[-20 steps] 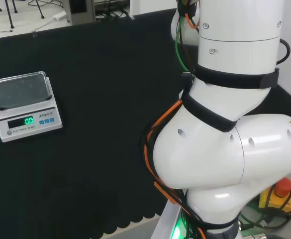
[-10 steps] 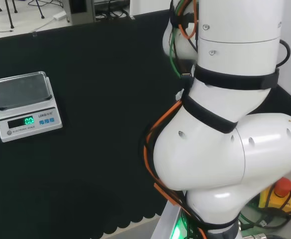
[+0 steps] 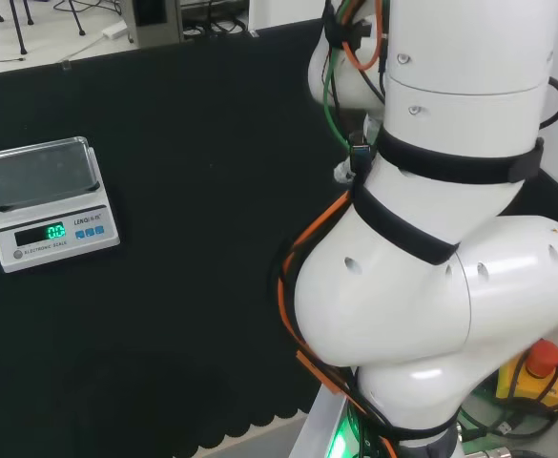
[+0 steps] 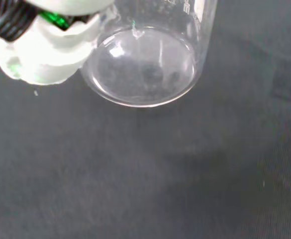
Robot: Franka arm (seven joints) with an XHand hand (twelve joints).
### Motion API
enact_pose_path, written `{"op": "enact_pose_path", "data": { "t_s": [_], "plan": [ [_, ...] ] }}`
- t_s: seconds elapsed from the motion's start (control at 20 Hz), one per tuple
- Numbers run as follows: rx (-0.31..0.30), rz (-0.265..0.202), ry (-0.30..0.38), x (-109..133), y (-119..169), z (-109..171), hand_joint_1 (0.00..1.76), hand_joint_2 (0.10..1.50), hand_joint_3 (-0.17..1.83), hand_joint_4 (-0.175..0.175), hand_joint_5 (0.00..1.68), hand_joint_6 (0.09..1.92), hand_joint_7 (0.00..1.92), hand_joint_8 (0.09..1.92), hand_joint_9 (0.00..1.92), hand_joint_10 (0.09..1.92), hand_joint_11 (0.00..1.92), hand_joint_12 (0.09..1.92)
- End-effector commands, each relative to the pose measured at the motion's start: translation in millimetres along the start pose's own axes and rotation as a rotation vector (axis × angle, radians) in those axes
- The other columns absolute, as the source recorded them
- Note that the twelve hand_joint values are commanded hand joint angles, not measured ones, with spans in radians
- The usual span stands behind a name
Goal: Pick up the beaker.
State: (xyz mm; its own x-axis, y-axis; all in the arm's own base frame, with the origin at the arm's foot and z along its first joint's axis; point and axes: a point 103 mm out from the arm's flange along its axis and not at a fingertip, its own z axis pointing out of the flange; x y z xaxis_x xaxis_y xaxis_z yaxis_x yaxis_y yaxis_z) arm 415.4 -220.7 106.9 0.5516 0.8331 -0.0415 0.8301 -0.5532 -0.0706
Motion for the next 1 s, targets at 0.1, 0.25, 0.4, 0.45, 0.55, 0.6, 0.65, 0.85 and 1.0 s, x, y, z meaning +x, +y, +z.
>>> {"op": "enact_pose_path", "data": {
  "t_s": [0.1,0.25,0.4,0.45,0.55,0.6,0.65,0.85,1.0],
  "plan": [
    [-0.050,-0.036,0.003,23,-8,-53,1.08,0.92,0.21,0.175,1.15,0.75,1.21,0.78,1.29,0.65,0.99,1.14],
    [-0.072,-0.066,-0.001,43,-12,-74,1.08,0.92,0.21,0.175,1.15,0.74,1.21,0.78,1.29,0.64,0.99,1.14],
    [-0.091,-0.105,-0.004,67,-19,-94,1.08,0.92,0.21,0.175,1.15,0.74,1.21,0.78,1.29,0.64,0.99,1.14],
    [-0.096,-0.120,-0.005,76,-21,-100,1.08,0.92,0.21,0.175,1.15,0.74,1.21,0.77,1.29,0.64,0.99,1.14],
    [-0.110,-0.151,-0.008,98,-27,-113,1.08,0.92,0.21,0.175,1.15,0.74,1.21,0.77,1.29,0.64,0.99,1.14],
    [-0.117,-0.166,-0.009,108,-30,-119,1.08,0.92,0.21,0.175,1.15,0.74,1.21,0.77,1.29,0.64,0.99,1.14],
    [-0.124,-0.182,-0.009,119,-34,-125,1.08,0.92,0.21,0.175,1.15,0.74,1.21,0.77,1.29,0.64,0.99,1.14],
    [-0.146,-0.249,-0.011,160,-48,-142,1.08,0.92,0.21,0.175,1.16,0.74,1.21,0.77,1.30,0.64,0.98,1.14],
    [-0.155,-0.292,-0.010,190,-60,-149,1.08,0.92,0.21,0.175,1.16,0.74,1.21,0.77,1.30,0.64,0.98,1.14]
  ]
}}
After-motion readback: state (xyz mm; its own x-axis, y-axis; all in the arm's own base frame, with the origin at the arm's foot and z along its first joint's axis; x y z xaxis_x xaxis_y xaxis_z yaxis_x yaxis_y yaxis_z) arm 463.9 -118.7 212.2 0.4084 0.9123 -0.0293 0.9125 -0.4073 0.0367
